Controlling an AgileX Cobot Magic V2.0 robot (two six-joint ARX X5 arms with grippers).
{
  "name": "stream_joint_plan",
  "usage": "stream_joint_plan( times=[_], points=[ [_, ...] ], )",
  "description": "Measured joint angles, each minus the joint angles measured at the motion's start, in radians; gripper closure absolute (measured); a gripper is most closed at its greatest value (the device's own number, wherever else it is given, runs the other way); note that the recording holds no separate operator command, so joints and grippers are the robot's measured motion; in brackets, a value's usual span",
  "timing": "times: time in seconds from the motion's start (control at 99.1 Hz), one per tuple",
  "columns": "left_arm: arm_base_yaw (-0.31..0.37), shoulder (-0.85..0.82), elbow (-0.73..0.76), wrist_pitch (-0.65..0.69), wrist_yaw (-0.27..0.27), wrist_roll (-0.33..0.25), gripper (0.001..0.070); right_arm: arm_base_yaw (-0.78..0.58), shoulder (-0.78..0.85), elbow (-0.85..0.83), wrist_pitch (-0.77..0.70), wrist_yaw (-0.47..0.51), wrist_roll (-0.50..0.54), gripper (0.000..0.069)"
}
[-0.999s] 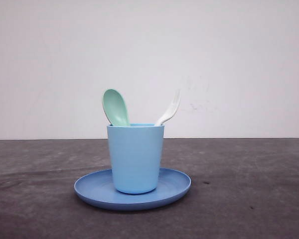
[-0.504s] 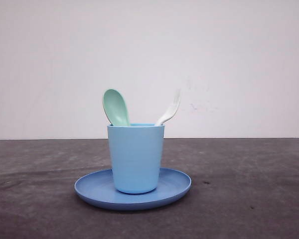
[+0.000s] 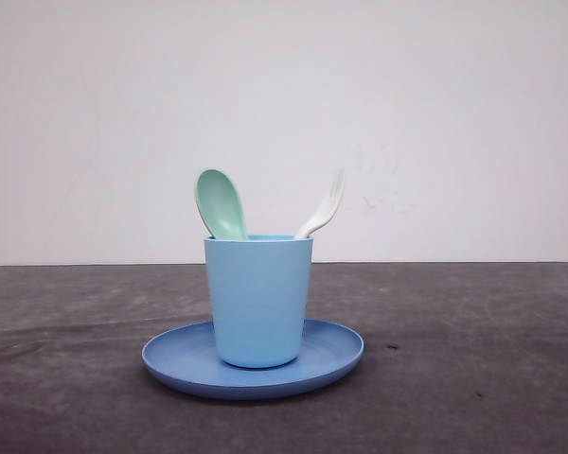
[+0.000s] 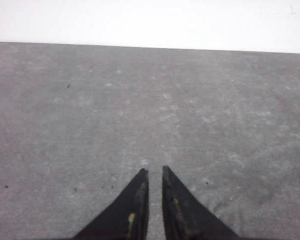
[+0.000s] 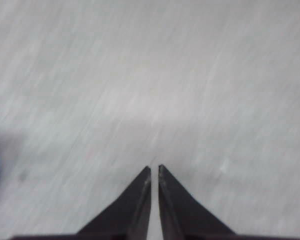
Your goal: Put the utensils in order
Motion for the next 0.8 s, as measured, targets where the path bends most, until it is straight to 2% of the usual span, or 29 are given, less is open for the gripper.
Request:
stream_joint_plan(
  times=[0.202,0.303,0.414,0.545,0.797],
  points=[
    [0.0,0.0,0.0,0.0,0.0,0.0,0.0684,-0.006,-0.233,-0.34,0.402,-0.045,-0.02,0.0665],
    [0.0,0.0,0.0,0.0,0.0,0.0,0.0684,-0.011,-0.372,-0.513,0.522,-0.051,-0.021,0.0665],
    [0.0,0.0,0.0,0.0,0.0,0.0,0.0684,-0.014,-0.516,-0.639,0.526,-0.052,-0.021,0.0665],
    [0.0,0.0,0.0,0.0,0.0,0.0,0.0684,-0.027,-0.619,-0.703,0.526,-0.052,-0.021,0.0665],
    [0.0,0.0,0.0,0.0,0.0,0.0,0.0684,-0.06,-0.661,-0.729,0.478,-0.068,-0.024,0.0665]
  ],
)
